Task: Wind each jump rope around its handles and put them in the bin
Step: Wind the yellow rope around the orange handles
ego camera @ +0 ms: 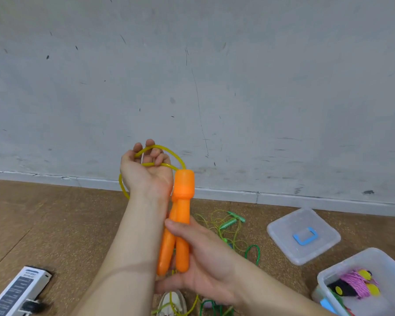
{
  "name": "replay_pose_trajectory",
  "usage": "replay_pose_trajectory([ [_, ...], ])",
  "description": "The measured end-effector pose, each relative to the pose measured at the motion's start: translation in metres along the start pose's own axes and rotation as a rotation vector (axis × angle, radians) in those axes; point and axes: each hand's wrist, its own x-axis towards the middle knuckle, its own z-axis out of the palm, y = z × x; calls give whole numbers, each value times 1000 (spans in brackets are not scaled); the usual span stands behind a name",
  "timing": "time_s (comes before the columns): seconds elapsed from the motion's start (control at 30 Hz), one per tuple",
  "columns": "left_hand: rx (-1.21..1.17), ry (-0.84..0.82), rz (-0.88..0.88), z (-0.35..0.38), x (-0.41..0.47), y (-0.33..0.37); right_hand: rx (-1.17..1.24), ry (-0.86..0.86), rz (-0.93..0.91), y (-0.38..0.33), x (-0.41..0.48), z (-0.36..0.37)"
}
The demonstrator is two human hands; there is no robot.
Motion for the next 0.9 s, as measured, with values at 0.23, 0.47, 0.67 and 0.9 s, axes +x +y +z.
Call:
replay_pose_trajectory([
  [0.23, 499, -6, 171, -4, 3, 15, -239, 176, -78, -55, -18, -25],
  [0.47, 2330, -130, 72, -28, -6, 30, -70, 86, -64, -83, -39, -34],
  [0.67, 1909, -773, 796, -16, -21, 6, -152, 9, 30, -83, -39, -37],
  [0.9, 1854, -974, 745, -22, -32, -20, -697, 141, 138, -94, -51, -54],
])
